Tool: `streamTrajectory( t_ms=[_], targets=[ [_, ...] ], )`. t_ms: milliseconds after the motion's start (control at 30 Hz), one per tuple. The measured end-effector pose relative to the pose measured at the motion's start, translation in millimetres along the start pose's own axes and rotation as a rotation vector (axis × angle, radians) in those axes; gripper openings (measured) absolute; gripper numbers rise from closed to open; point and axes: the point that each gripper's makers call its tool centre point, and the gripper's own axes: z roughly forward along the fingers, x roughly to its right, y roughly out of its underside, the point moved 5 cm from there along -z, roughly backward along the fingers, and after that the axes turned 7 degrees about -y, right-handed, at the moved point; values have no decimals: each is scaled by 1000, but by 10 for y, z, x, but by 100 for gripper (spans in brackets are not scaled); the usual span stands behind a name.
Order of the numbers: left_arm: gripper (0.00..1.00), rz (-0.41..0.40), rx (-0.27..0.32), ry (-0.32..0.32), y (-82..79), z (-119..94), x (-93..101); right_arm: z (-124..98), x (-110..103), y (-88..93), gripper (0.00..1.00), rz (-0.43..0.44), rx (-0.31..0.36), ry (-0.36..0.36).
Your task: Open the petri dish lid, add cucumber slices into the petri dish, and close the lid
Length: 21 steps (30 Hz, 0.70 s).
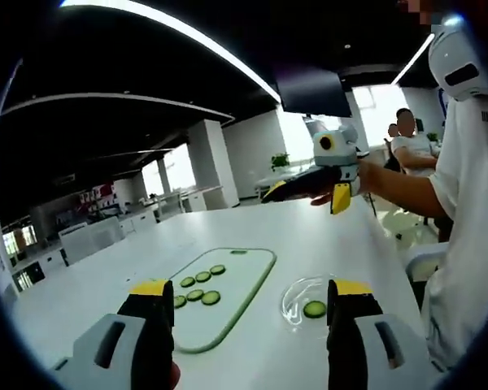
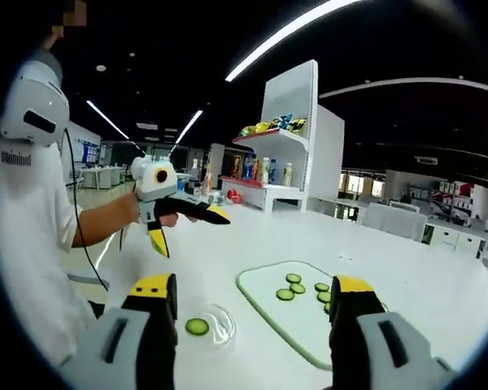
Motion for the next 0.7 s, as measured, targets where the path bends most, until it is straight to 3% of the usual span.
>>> streamTrajectory(
  t_ms=[200, 467, 700],
  targets=[
    [77, -28, 10, -64, -1, -182, -124, -249, 125, -102, 75, 19, 85, 137],
    [77, -55, 17, -142, 121, -408, -233, -558, 194, -78, 76, 35, 125, 199],
    [74, -61, 79, -261, 44, -594, -419, -785, 250, -92, 75, 25, 134, 288]
  ],
)
